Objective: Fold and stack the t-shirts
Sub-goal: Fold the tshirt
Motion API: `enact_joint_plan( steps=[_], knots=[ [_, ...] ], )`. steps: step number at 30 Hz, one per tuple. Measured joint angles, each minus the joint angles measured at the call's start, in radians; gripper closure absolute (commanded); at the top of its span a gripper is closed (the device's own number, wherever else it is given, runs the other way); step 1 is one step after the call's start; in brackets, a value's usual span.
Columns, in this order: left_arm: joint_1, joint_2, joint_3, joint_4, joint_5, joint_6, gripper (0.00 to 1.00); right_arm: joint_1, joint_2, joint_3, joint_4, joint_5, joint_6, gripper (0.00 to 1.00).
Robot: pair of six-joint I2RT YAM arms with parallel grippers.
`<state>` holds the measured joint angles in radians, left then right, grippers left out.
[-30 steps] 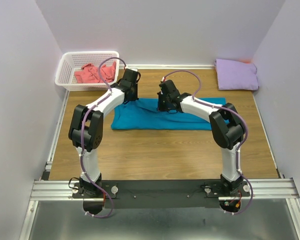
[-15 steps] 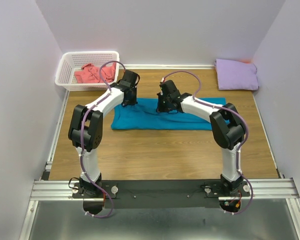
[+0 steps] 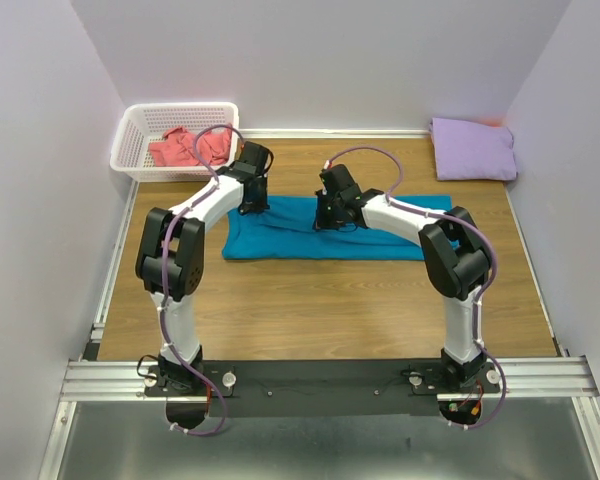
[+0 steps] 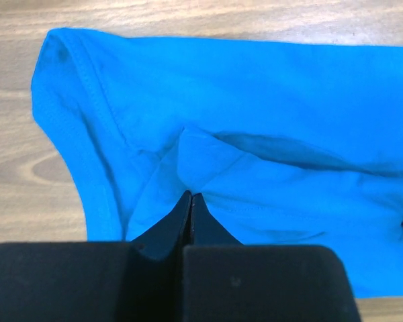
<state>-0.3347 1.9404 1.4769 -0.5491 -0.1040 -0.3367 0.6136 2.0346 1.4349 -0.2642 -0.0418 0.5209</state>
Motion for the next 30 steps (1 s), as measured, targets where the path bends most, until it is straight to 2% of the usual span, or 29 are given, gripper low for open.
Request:
enact_joint_plan(
  steps=[6,7,9,10,12,15,20,23,26,30],
  knots=[
    [-0.001,0.047,-0.001,0.060,0.000,0.002,0.74,0.000,0.000,-0.015,-0.003,0.004,0.013,0.75],
    [0.000,0.053,-0.001,0.065,0.000,0.001,0.65,0.000,0.000,-0.015,-0.003,0.006,0.014,0.74],
    [0.000,0.055,-0.001,0.068,0.000,0.000,0.57,0.000,0.000,-0.015,-0.003,0.015,0.013,0.69],
    [0.000,0.054,-0.002,0.070,-0.001,0.001,0.49,0.000,-0.002,-0.016,-0.006,0.023,0.011,0.68],
    [0.000,0.038,-0.010,0.076,-0.004,-0.003,0.44,-0.005,-0.014,-0.020,-0.013,0.027,0.010,0.67],
    [0.001,-0.011,-0.031,0.076,-0.019,-0.005,0.44,-0.018,-0.043,-0.021,-0.018,0.027,0.005,0.67],
    [0.001,-0.156,-0.061,0.087,-0.025,-0.014,0.59,-0.051,-0.072,0.000,-0.018,-0.011,-0.017,0.67],
    [0.000,-0.208,-0.076,0.122,-0.003,-0.015,0.65,-0.058,-0.071,0.024,-0.018,-0.046,-0.032,0.66],
    [-0.001,-0.211,-0.089,0.157,0.024,-0.014,0.70,-0.057,-0.061,0.053,-0.018,-0.081,-0.051,0.61],
    [-0.001,-0.163,-0.116,0.187,0.058,-0.008,0.74,-0.056,-0.018,0.089,-0.014,-0.116,-0.089,0.60]
  ],
)
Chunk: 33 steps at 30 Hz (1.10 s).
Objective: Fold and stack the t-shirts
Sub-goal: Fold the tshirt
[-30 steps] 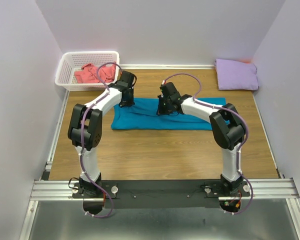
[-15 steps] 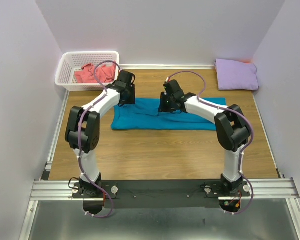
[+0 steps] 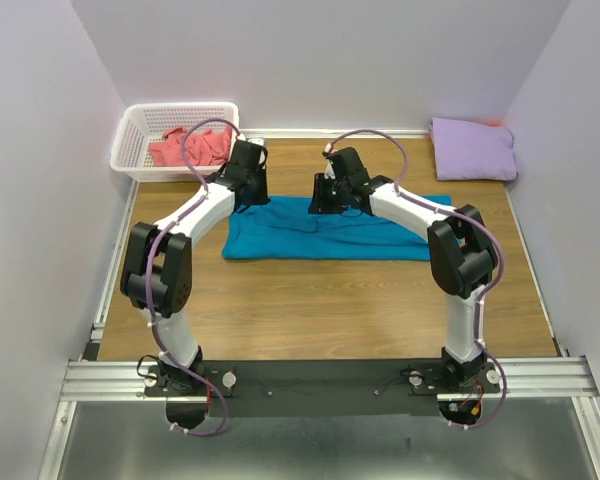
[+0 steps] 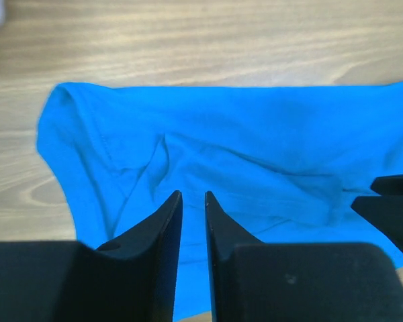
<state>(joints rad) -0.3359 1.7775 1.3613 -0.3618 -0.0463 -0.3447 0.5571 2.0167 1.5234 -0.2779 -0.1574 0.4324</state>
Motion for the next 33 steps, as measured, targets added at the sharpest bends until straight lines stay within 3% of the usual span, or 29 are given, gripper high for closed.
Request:
enact_joint_plan(
  steps=[14,21,24,28,33],
  knots=[
    [0.000,0.187,-0.003,0.067,0.014,0.014,0.80,0.000,0.116,0.009,-0.003,-0.027,-0.094,0.64],
    [0.000,0.222,-0.010,0.093,0.010,0.014,0.81,-0.019,0.119,0.009,0.005,-0.043,-0.102,0.90],
    [0.001,0.222,-0.012,0.099,0.007,0.014,0.82,-0.035,0.119,0.004,0.020,-0.051,-0.101,0.92],
    [0.002,0.222,-0.016,0.107,0.003,0.007,0.82,-0.055,0.118,-0.023,0.042,-0.061,-0.085,0.92],
    [0.002,0.222,-0.018,0.111,0.002,0.000,0.80,-0.061,0.115,-0.043,0.060,-0.079,-0.061,0.83]
  ],
)
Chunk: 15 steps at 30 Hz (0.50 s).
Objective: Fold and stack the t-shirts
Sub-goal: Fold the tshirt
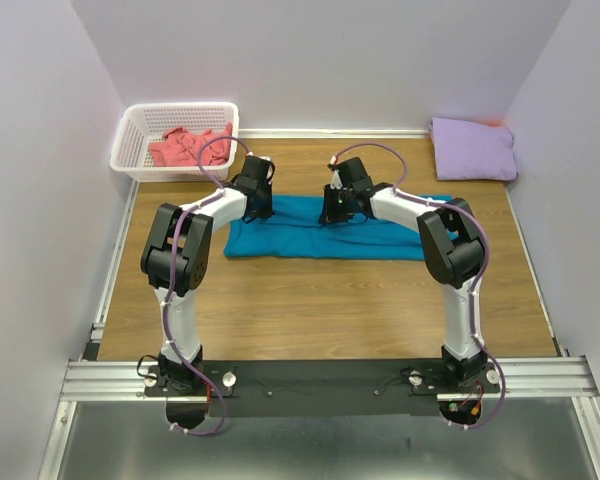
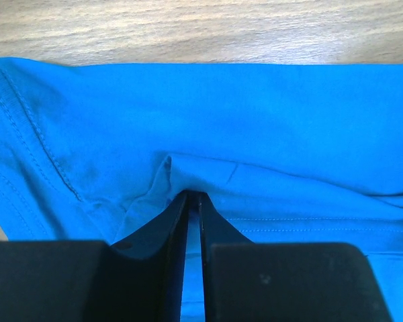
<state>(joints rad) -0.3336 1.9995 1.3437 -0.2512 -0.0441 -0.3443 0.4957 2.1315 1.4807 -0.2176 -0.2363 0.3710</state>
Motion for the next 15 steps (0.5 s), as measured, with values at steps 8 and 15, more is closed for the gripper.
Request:
enact_joint_plan(
  steps=[8,15],
  knots=[
    [0.001,-0.013,-0.006,-0.005,0.000,-0.004,0.74,0.000,-0.062,-0.014,-0.002,-0.001,0.010,0.73],
    [0.005,-0.073,-0.011,-0.019,0.000,-0.004,0.73,0.000,-0.132,-0.014,0.001,-0.045,0.013,0.74]
  ],
)
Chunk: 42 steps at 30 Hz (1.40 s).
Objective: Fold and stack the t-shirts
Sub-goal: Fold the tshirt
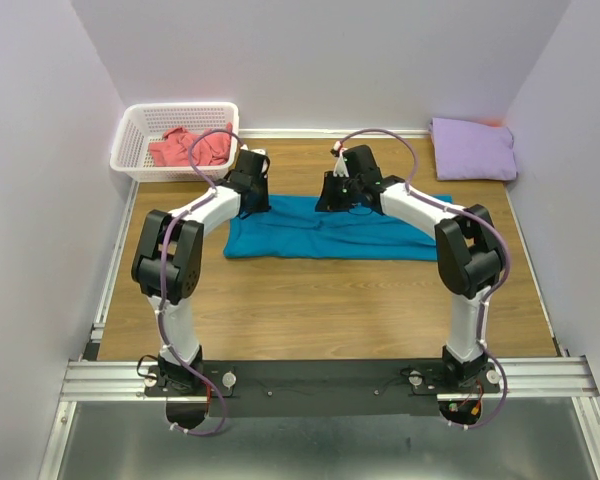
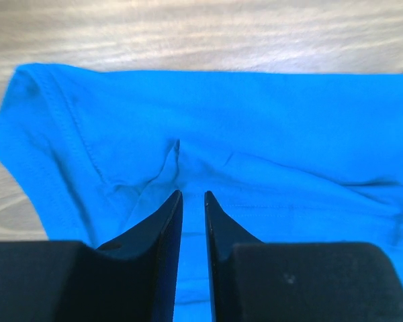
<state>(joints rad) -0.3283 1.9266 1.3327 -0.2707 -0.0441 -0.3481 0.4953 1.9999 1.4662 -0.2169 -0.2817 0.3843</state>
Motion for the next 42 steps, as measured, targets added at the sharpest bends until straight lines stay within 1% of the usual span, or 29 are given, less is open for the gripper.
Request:
enact_joint_plan(
  steps=[5,7,10,15,17,19,20,21,23,25,28,31,34,38,42],
  knots=[
    [0.001,-0.021,0.000,0.005,0.000,0.000,0.73,0.001,0.003,0.000,0.011,-0.082,0.012,0.75],
    [0.001,-0.015,0.000,0.005,0.001,0.000,0.73,0.001,0.010,0.000,0.026,-0.110,0.022,0.77],
    [0.001,0.002,0.000,0.016,0.000,0.000,0.74,0.001,0.032,-0.001,0.058,-0.121,0.036,0.79],
    [0.002,0.067,0.000,0.023,-0.007,-0.004,0.74,0.001,0.091,-0.029,0.087,-0.116,0.046,0.79],
    [0.005,0.069,0.001,0.031,-0.008,-0.008,0.74,0.001,0.104,-0.056,0.087,-0.107,0.049,0.78],
    [0.006,0.068,0.002,0.029,-0.008,-0.011,0.73,0.000,0.102,-0.077,0.091,-0.103,0.053,0.77],
    [0.006,0.062,0.002,0.021,-0.009,-0.012,0.71,0.000,0.095,-0.083,0.095,-0.093,0.052,0.76],
    [0.006,0.053,0.001,0.008,-0.014,-0.013,0.70,0.000,0.079,-0.092,0.095,-0.076,0.049,0.71],
    [0.006,0.019,-0.001,-0.023,-0.027,-0.018,0.66,0.000,0.025,-0.130,0.090,-0.042,0.039,0.65],
    [0.006,-0.038,-0.014,-0.045,-0.039,-0.023,0.64,-0.007,-0.051,-0.172,0.080,-0.010,0.033,0.64],
    [0.006,-0.208,-0.083,-0.068,-0.056,-0.042,0.63,-0.032,-0.189,-0.237,0.057,0.044,0.029,0.63],
    [0.006,-0.374,-0.187,-0.064,-0.056,-0.071,0.63,-0.061,-0.311,-0.296,0.035,0.117,0.026,0.63],
    [0.007,-0.472,-0.323,-0.028,-0.047,-0.106,0.64,-0.089,-0.386,-0.362,0.018,0.174,0.026,0.62],
    [0.007,-0.473,-0.474,-0.016,-0.033,-0.142,0.68,-0.124,-0.431,-0.449,-0.024,0.216,0.027,0.62],
    [0.020,-0.455,-0.543,0.005,-0.035,-0.177,0.71,-0.158,-0.439,-0.503,-0.049,0.232,0.027,0.63]
  ],
)
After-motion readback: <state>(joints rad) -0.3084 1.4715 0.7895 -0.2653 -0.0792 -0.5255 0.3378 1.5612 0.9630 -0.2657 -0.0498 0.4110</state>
